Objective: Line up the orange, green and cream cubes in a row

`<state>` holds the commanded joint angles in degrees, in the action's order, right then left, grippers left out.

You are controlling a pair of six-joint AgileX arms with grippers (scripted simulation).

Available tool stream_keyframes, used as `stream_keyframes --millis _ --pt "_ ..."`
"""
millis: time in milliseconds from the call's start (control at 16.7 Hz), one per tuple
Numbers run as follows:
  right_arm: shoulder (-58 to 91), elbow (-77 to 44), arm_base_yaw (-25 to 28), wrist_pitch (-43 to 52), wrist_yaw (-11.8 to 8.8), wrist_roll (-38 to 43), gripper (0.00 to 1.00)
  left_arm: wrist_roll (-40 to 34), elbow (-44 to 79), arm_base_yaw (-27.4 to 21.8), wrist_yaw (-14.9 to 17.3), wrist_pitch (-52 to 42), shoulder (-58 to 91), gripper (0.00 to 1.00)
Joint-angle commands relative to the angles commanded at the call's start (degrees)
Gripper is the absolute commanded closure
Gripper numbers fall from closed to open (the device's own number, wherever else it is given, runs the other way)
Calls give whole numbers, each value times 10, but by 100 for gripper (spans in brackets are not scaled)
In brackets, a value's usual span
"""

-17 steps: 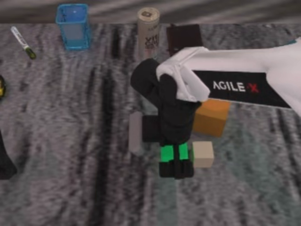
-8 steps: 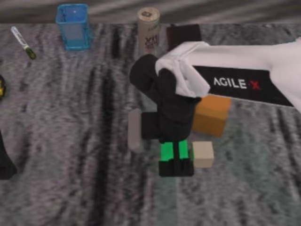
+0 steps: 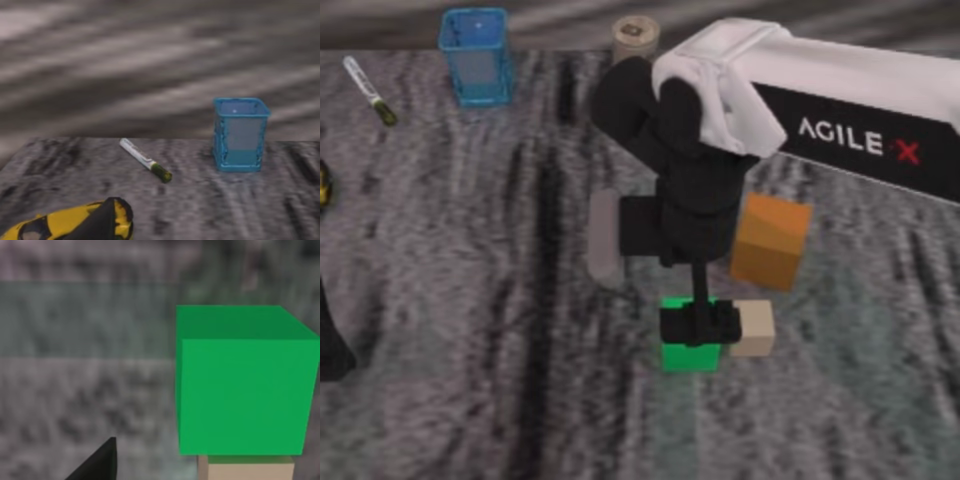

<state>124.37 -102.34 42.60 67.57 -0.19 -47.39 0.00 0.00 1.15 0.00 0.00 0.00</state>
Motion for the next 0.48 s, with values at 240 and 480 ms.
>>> stream_keyframes --millis 240,480 --pt "8 -8 -13 3 0 0 0 0 0 0 0 0 0 0" --pt "53 -80 -89 32 2 4 0 0 0 0 0 0 0 0"
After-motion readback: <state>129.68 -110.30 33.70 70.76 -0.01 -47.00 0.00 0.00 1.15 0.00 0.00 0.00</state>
